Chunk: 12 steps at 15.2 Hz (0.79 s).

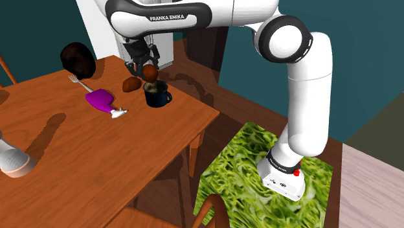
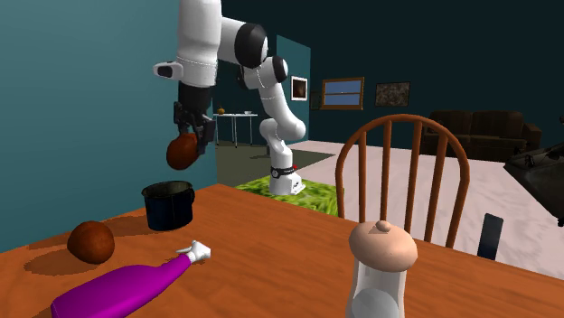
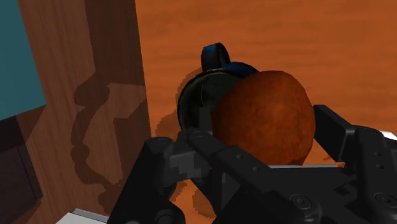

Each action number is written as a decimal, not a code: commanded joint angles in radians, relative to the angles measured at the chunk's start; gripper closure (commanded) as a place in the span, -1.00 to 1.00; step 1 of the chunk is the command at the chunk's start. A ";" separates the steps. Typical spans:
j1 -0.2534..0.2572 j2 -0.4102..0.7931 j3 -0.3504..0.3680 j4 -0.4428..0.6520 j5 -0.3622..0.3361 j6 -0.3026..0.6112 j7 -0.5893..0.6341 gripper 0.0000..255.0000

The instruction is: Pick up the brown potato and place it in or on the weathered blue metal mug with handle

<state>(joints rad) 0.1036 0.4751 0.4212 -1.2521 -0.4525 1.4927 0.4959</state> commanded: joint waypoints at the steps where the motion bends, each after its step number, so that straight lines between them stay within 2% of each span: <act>1: -0.031 -0.005 -0.011 0.000 -0.002 0.009 -0.042 1.00; 4: -0.073 -0.009 -0.026 -0.005 -0.003 0.027 -0.093 1.00; 12: -0.089 -0.012 -0.027 -0.116 -0.005 0.129 -0.062 1.00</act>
<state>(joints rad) 0.0163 0.4576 0.3955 -1.3606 -0.4549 1.6086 0.4315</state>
